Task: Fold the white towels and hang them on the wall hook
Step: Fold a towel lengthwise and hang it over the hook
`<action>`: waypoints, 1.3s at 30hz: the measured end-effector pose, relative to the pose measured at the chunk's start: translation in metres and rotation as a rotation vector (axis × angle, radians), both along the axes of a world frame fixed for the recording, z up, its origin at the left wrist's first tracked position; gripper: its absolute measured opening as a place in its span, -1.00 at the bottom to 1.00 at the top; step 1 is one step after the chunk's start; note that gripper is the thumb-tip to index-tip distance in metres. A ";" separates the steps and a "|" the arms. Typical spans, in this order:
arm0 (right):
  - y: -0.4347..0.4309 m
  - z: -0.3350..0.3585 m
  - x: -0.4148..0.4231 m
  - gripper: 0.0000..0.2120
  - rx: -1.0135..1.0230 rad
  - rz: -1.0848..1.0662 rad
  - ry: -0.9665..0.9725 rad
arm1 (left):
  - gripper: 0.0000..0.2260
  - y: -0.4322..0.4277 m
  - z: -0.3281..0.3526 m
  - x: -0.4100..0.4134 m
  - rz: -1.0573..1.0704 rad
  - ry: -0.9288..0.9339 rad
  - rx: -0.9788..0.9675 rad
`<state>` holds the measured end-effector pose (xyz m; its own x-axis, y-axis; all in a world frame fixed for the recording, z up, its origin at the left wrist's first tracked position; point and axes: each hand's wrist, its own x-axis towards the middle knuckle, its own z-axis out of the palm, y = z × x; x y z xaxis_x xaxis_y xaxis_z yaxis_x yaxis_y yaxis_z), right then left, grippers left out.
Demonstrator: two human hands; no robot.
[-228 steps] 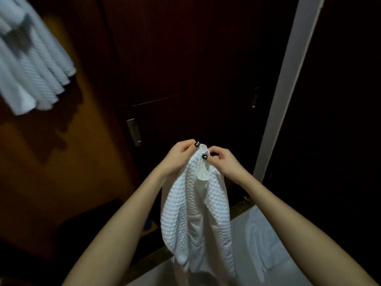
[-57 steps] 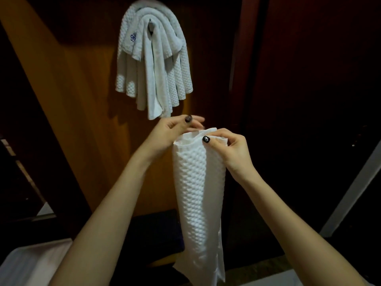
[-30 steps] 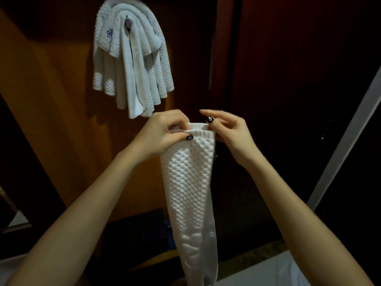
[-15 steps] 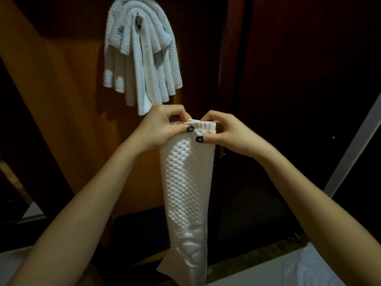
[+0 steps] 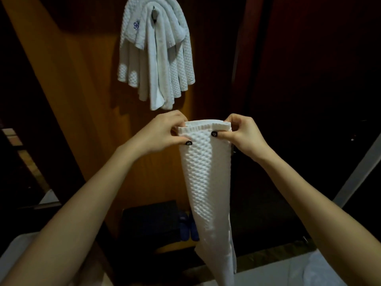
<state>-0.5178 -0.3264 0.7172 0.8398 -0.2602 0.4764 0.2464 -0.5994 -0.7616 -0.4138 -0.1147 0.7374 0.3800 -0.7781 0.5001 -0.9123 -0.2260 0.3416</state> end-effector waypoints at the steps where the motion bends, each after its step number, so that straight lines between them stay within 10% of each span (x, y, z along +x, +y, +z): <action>1: -0.002 0.002 0.001 -0.74 -0.003 -0.008 0.006 | -0.80 -0.002 -0.002 -0.001 -0.004 0.017 -0.052; 16: -0.004 0.014 0.016 -0.74 0.483 0.315 -0.022 | -0.57 -0.042 -0.014 0.013 -0.209 0.879 -0.708; 20: 0.013 0.026 0.025 -0.65 0.521 0.196 -0.104 | -0.43 -0.039 -0.041 0.013 -0.062 0.925 -0.512; 39: 0.013 -0.032 0.006 -0.58 0.354 0.375 -0.083 | -0.71 -0.059 0.036 -0.014 -0.081 0.841 -0.934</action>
